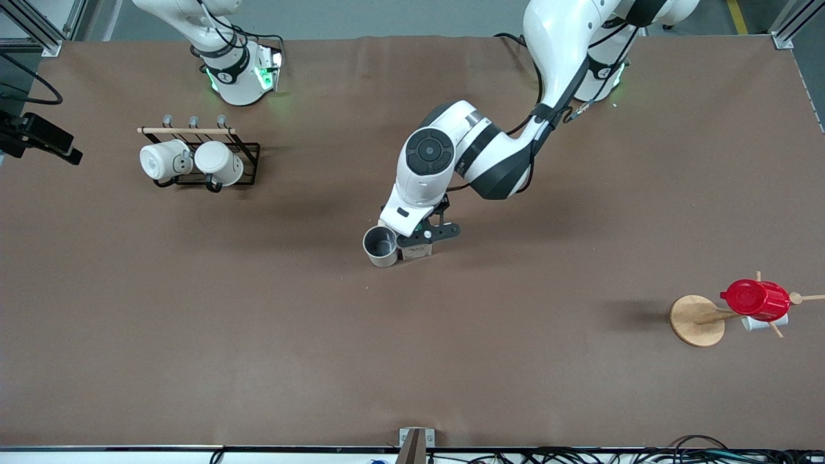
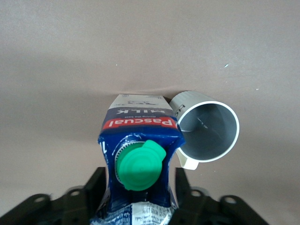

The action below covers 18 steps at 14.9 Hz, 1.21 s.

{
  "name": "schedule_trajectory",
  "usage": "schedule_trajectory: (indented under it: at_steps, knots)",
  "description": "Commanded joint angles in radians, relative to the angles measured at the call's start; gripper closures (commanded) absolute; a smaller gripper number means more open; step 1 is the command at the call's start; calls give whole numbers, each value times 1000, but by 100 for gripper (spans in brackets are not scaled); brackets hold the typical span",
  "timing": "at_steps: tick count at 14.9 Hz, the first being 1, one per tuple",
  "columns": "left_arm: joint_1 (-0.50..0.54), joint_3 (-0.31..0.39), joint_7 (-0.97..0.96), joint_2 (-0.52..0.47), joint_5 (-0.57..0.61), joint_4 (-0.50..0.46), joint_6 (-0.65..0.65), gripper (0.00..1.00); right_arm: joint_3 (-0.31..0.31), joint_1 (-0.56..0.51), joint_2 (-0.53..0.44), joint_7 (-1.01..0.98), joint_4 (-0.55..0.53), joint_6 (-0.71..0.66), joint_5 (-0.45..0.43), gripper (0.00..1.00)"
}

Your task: Place cup and milk on table

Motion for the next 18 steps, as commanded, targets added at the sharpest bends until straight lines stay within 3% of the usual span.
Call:
schedule_trajectory:
  at_steps: [1,5,7,10,16,18]
  knots:
    - [-6,9,8,6,-14,22,-5,0,2,-4,7,-28,17,-13,4,0]
    - [15,33,8,-105,-6,25,-89,0,2,-4,7,-28,17,-11,4,0]
    - [40,81,46,-193,7,25,-167,0,2,-6,7,-28,17,-11,4,0]
    - [69,147,257,-334,174,19,-286,0,2,-6,7,-28,17,-11,4,0]
    - [322,147,716,-513,199,-10,-439,0,2,-9,7,-28,17,-11,4,0]
    - [394,143,776,-570,187,-51,-455,0,2,-9,7,-28,17,-11,4,0]
